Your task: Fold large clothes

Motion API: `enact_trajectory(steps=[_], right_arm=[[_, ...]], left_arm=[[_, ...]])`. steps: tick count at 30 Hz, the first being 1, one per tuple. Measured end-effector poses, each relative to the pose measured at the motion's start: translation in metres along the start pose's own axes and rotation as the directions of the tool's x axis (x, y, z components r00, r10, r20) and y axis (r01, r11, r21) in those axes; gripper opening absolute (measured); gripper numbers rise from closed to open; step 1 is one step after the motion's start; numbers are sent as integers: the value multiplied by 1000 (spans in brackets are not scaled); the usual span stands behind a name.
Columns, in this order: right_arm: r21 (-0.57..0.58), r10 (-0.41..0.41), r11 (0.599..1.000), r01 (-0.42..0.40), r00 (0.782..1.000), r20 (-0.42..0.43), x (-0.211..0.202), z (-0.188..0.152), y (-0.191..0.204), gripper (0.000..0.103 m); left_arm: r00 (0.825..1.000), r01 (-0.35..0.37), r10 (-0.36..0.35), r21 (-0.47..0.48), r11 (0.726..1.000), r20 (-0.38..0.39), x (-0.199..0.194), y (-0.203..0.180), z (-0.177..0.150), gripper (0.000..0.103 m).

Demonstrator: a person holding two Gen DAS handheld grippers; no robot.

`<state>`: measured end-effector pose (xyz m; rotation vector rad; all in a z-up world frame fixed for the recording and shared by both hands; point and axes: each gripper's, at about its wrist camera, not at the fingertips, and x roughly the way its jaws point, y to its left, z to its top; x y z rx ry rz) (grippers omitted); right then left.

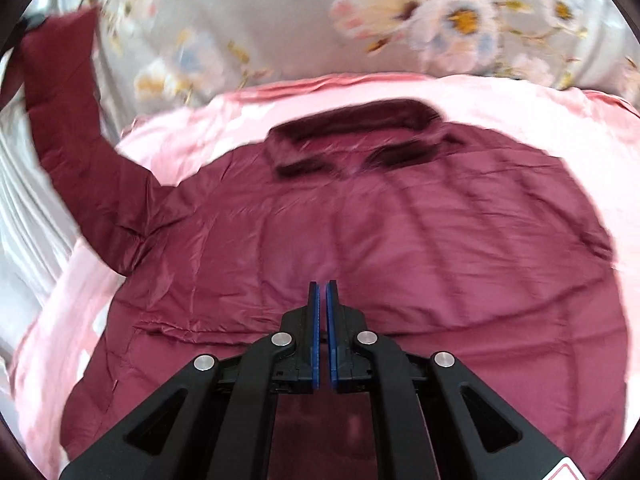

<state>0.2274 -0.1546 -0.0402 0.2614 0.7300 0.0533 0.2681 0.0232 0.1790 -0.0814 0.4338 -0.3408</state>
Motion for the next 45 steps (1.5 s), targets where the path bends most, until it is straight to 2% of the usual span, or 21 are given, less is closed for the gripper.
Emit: enact_trajectory(steps=[4,7,11,16,17,18,20,21,22,24,26,27,28,29,32,35,38,39,41,43,45], right_arm=[[63,-28,998,27,1000,13,-31,-9,-41,7],[107,-72,992,71,997,7,-49,-23,-74,8],[168,-109,980,109,994,-10,-66,-39,-112,8],[206,-113,972,115,993,-25,-73,-54,-135,12],[206,-110,972,113,994,-27,-72,-55,-136,14],[207,-105,972,109,994,-27,-71,-55,-137,20],[211,-97,973,98,995,-16,-71,-53,-138,34],[211,-93,973,92,996,-5,-72,-51,-138,42],[212,-89,973,86,996,3,-75,-50,-138,49],[208,-76,976,69,997,26,-77,-43,-134,58],[181,-79,981,70,996,42,-78,-35,-126,62],[157,-78,985,70,996,46,-77,-29,-119,63],[136,-74,988,67,996,48,-75,-25,-114,64],[108,-70,992,64,996,50,-72,-19,-106,64],[17,-69,998,68,996,52,-51,2,-73,67],[-64,-98,993,100,994,39,-22,21,-43,67],[-122,-140,982,141,990,15,10,31,-23,67],[-129,-148,981,147,989,6,17,32,-21,66],[-147,-178,973,177,984,3,28,34,-21,64],[-84,-234,968,237,971,42,22,39,-41,64],[30,-244,970,243,969,41,11,39,-71,64]], left_arm=[[990,116,-106,96,989,-97,36,-86,-29,1],[967,169,-144,108,980,-210,77,-125,-65,1],[931,169,-118,122,978,-346,128,-157,-122,1],[907,133,-59,151,980,-417,158,-171,-170,3],[900,134,-58,149,980,-432,163,-172,-177,4],[895,138,-63,141,980,-441,163,-171,-182,4],[888,154,-80,128,980,-452,156,-164,-189,13],[890,160,-92,119,980,-447,151,-158,-189,29],[897,158,-99,104,982,-430,143,-149,-186,54],[918,166,-132,60,984,-374,124,-130,-176,69],[937,177,-163,17,984,-308,99,-99,-160,78],[946,169,-162,2,986,-282,90,-85,-153,83],[955,151,-149,-11,989,-258,83,-70,-147,84],[966,103,-105,-22,994,-236,76,-48,-140,84],[971,-22,15,-26,999,-240,77,-6,-130,84],[951,-157,142,-32,987,-275,97,36,-130,84],[899,-275,263,17,961,-351,130,69,-143,79],[881,-303,294,36,952,-371,138,78,-148,74],[847,-353,351,69,933,-399,150,94,-159,72],[835,-382,371,56,922,-407,152,111,-165,72],[831,-394,359,7,919,-426,151,131,-167,73]])
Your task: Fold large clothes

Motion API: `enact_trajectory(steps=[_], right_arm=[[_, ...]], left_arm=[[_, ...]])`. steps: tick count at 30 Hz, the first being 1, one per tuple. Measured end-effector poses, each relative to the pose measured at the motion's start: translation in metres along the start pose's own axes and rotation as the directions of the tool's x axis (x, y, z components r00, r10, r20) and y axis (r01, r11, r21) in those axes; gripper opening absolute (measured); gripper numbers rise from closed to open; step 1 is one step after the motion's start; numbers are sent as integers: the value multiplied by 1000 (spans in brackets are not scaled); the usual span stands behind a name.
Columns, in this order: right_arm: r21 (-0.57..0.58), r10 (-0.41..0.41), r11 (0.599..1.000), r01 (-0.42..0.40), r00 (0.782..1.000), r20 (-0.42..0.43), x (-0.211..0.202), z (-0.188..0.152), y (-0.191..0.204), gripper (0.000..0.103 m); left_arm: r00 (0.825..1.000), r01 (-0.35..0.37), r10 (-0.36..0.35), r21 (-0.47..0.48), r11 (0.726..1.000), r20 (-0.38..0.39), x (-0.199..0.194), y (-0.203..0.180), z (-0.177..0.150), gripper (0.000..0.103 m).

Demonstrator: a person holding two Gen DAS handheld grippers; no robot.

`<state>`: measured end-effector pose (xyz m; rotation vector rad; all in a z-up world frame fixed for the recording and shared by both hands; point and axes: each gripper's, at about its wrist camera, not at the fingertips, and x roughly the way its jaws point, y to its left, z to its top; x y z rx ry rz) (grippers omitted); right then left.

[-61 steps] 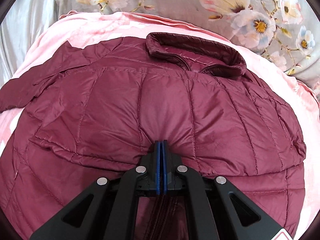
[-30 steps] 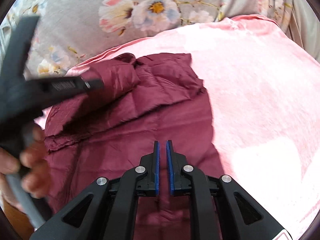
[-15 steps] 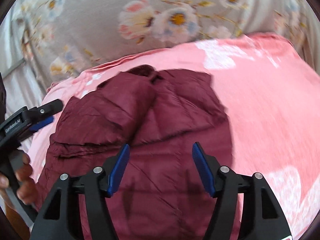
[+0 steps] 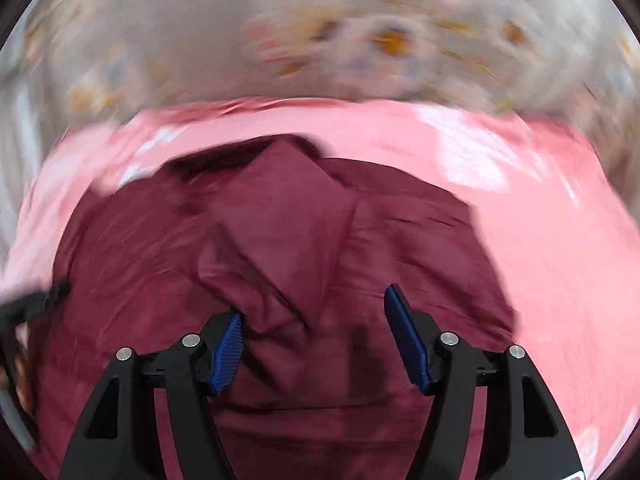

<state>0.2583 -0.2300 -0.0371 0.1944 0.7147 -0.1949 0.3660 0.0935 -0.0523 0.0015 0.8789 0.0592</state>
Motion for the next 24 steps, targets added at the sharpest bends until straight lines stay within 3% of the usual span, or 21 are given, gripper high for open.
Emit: enact_trajectory(steps=[3,6,8,12,14,16,17,18,19,21,24], right_arm=[[199,17,980,-13,1000,-20,-12,-7,-56,66],[231,53,972,-46,998,-27,-20,-14,-74,66],[243,110,965,-96,993,-43,-21,-16,-79,66],[275,170,951,-141,982,-85,-5,-23,-75,65],[265,172,954,-139,980,-103,3,-27,-67,52],[253,178,957,-143,976,-123,11,-26,-58,27],[245,186,958,-151,974,-127,13,-24,-55,19],[238,195,958,-161,973,-127,13,-22,-53,10],[216,197,962,-169,973,-117,11,-15,-46,7],[177,199,967,-184,977,-72,-1,-5,-40,6],[112,245,963,-247,969,23,-28,14,-26,5]], left_arm=[[999,45,-47,-69,997,-23,0,21,1,72],[994,107,-108,-99,989,-4,-20,29,-2,71],[978,205,-207,-142,968,2,-36,34,-7,73],[942,324,-336,-205,924,-25,-45,31,-12,76],[926,353,-375,-237,905,-53,-37,26,-11,76],[927,343,-370,-258,903,-64,-26,22,-9,72],[930,332,-361,-266,905,-67,-22,22,-8,69],[936,314,-344,-274,909,-68,-17,24,-6,53],[942,297,-327,-275,914,-71,-13,25,-4,35],[958,249,-277,-264,932,-75,-7,29,3,11],[973,214,-229,-248,945,-33,-15,38,9,6]])
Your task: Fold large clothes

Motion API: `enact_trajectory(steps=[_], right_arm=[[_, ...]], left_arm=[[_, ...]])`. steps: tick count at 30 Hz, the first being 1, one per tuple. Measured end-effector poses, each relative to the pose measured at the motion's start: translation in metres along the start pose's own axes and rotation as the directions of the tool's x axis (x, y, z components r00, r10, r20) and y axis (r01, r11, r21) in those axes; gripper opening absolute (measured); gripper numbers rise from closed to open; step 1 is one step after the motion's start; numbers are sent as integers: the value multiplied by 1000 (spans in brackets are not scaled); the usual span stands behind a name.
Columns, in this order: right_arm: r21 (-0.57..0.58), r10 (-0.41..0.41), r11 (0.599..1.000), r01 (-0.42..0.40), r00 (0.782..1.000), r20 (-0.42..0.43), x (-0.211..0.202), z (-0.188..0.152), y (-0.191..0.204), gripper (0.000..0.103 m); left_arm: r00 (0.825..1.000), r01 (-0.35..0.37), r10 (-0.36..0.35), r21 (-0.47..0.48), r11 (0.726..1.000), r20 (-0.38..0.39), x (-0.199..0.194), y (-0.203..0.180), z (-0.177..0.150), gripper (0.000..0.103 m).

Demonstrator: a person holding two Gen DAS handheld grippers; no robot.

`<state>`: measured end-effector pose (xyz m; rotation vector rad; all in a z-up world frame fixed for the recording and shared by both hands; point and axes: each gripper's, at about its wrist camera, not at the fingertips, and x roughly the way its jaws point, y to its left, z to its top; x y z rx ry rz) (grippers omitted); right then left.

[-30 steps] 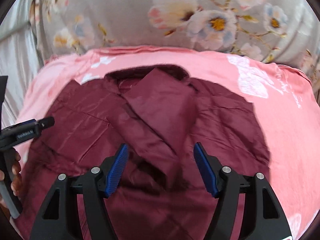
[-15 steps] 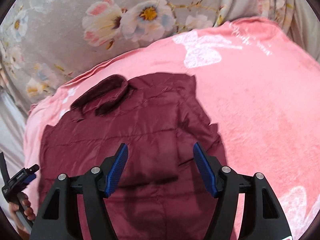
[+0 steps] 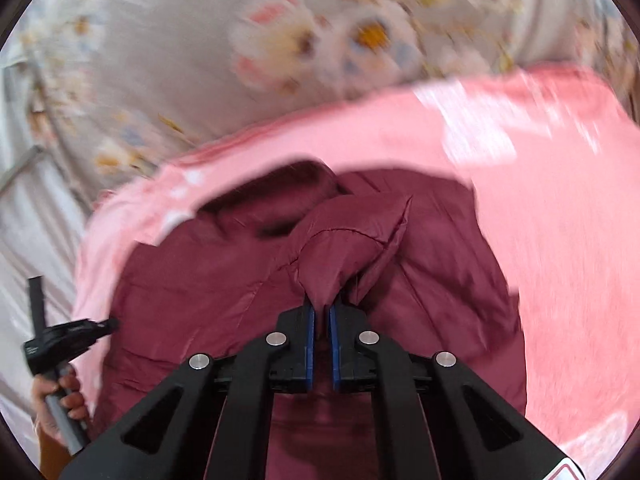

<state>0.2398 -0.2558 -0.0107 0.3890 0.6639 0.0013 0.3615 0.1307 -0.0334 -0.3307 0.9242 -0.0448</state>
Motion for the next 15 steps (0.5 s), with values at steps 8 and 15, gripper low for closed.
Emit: enact_trajectory(steps=[8,15], right_arm=[[-52,-98,994,91,984,-151,44,-44,-7,5],[-55,-95,995,87,981,-170,54,-54,-12,5]], left_arm=[[994,-107,106,94,990,12,13,5,-17,3],[988,-152,148,147,977,37,21,4,-30,3]])
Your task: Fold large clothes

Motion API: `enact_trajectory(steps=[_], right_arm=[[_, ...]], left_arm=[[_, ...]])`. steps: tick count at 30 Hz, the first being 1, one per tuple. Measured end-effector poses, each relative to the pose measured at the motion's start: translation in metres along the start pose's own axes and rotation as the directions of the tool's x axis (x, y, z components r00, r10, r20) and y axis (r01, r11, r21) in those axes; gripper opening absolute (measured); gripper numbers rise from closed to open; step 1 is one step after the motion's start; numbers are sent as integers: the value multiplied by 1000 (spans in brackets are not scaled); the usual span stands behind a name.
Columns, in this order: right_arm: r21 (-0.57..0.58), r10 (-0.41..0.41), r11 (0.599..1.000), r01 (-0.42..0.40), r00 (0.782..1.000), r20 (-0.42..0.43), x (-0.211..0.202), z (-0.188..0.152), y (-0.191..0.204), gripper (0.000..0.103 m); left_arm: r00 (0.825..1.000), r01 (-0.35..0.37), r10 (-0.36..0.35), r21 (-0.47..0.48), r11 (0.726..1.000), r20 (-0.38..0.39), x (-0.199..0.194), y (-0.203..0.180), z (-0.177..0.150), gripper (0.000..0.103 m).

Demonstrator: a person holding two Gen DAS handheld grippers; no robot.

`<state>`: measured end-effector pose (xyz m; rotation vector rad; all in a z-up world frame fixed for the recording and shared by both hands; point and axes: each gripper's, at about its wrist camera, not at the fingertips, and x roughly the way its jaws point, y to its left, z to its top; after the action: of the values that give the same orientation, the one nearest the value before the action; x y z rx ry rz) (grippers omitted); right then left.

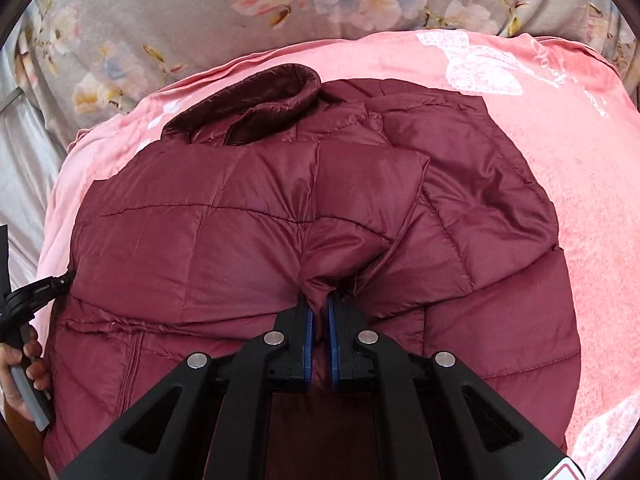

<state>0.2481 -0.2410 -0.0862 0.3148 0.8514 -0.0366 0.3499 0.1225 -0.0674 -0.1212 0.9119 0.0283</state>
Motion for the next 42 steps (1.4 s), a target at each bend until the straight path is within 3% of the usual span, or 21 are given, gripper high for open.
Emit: enact_trajectory(steps=[2,4,6,9,12,15,21,42], right_arm=[[8,10,1000,-10,1000,-3,-4,0,-3,7],[24,0,1000,0,1000,4,-16,1,-9,21],[43,-31,999,29,998,50,-41,3,-16,25],[26,-35,999,32,994,107,-64,14,-11,25],[-29,-9,1000,13,990,141,-70,32,13,22],[-107,-23,994,34,995,100,-42,40,42,16],[-159,-54,986,56,998,19,3,21,54,15],[-165,-76,983,81,997,33,13,0,55,15]], left_arm=[[1000,-18,17,17,1000,9,-2,-3,-1,3],[1000,-10,9,18,1000,10,-14,1,-2,5],[999,-3,2,33,999,40,-34,2,0,5],[991,-13,2,86,996,132,-73,-9,11,5],[984,25,-49,141,990,169,-92,-41,28,6],[990,31,-60,212,977,128,-70,-86,29,8],[999,33,-43,273,961,31,-16,-128,-3,10],[997,-18,-5,308,951,74,-2,-128,-38,9]])
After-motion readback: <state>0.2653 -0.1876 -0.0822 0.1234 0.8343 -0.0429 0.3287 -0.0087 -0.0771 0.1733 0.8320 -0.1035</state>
